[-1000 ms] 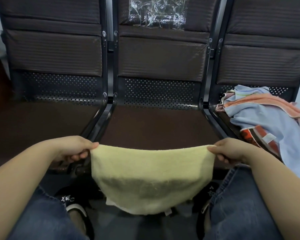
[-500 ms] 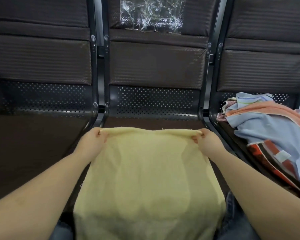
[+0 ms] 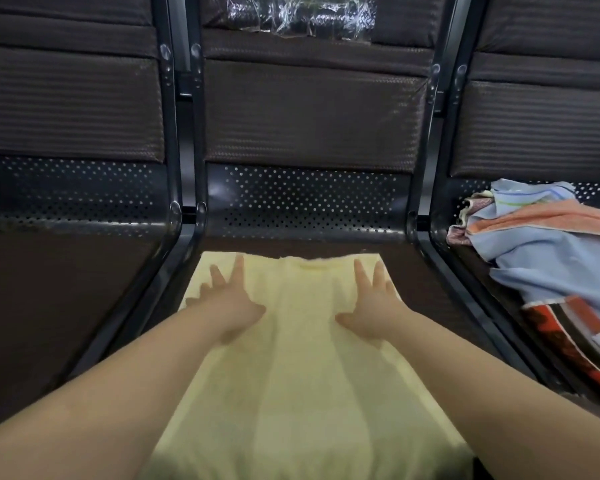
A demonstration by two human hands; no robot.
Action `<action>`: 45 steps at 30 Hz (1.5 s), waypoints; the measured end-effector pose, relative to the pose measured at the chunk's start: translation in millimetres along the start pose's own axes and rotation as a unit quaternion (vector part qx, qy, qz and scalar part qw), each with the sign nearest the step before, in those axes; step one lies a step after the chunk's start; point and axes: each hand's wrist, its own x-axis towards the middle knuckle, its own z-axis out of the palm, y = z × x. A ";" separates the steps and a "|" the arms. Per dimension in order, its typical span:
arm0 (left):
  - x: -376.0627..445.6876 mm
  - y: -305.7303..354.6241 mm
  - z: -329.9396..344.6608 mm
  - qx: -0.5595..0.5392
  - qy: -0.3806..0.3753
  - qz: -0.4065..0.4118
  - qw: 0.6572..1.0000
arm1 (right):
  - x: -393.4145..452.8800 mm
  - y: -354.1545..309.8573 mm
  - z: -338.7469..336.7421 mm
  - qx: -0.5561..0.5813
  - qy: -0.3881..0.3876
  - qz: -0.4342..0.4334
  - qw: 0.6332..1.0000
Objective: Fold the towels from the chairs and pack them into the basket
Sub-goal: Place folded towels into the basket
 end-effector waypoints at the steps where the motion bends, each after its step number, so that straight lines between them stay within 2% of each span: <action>1: -8.4 7.9 0.2 0.076 -0.055 -0.004 0.996 | -5.8 -6.6 1.5 -0.037 -0.042 0.021 0.998; 3: -28.5 23.0 -1.2 0.197 -0.128 0.010 0.972 | -16.6 -16.1 7.6 -0.113 -0.110 0.046 0.986; 5: -40.4 25.2 -0.1 0.247 -0.141 0.012 0.959 | -24.1 -17.9 14.7 -0.145 -0.138 0.059 0.978; 7: -36.0 14.4 5.9 0.222 -0.144 -0.024 0.964 | -21.7 -13.2 23.3 -0.130 -0.141 0.063 0.979; 9: -25.8 0.5 13.3 0.176 -0.113 -0.027 0.978 | -16.9 -7.9 29.1 -0.104 -0.115 0.058 0.986; 13: -19.9 -16.1 15.7 0.094 -0.011 0.045 0.995 | -18.4 -0.2 24.1 -0.072 -0.007 0.042 0.996; 15: -20.7 -20.8 11.3 0.082 0.004 0.061 0.995 | -23.7 2.9 13.5 -0.051 0.011 0.036 0.998; 17: -27.1 -23.3 5.5 0.114 -0.001 0.073 0.991 | -32.0 6.6 1.9 -0.026 0.006 0.026 0.999; 19: -38.0 -27.6 -2.5 0.164 -0.018 0.076 0.983 | -46.8 10.7 -10.4 -0.019 -0.032 0.008 0.999; 24: -64.3 -60.5 -26.7 0.175 -0.055 0.008 0.983 | -89.6 19.8 -33.6 -0.096 -0.129 0.022 0.987; 27: -75.6 -82.8 -32.5 0.138 -0.043 -0.029 0.989 | -96.2 33.7 -33.8 -0.142 -0.113 0.072 0.981; 31: -88.9 -103.2 -26.2 0.073 -0.073 -0.054 0.993 | -106.1 52.1 -32.8 -0.162 -0.131 0.132 0.969; 35: -106.9 -111.6 -16.0 0.023 -0.089 -0.043 0.995 | -129.9 59.4 -28.1 -0.065 -0.158 0.171 0.970; 37: -115.3 -114.4 -11.4 0.020 -0.080 -0.042 0.996 | -132.8 60.0 -24.9 -0.061 -0.152 0.173 0.971; 42: -125.5 -120.8 -6.4 -0.018 -0.047 -0.043 0.998 | -131.9 54.9 -16.4 -0.156 -0.085 0.141 0.974; 44: -128.1 -121.5 -6.3 -0.048 -0.050 -0.037 0.997 | -128.3 58.3 -12.9 -0.123 -0.077 0.139 0.980; 45: -129.2 -121.6 -6.8 -0.064 -0.049 -0.033 0.996 | -124.9 62.3 -11.7 -0.068 -0.079 0.150 0.983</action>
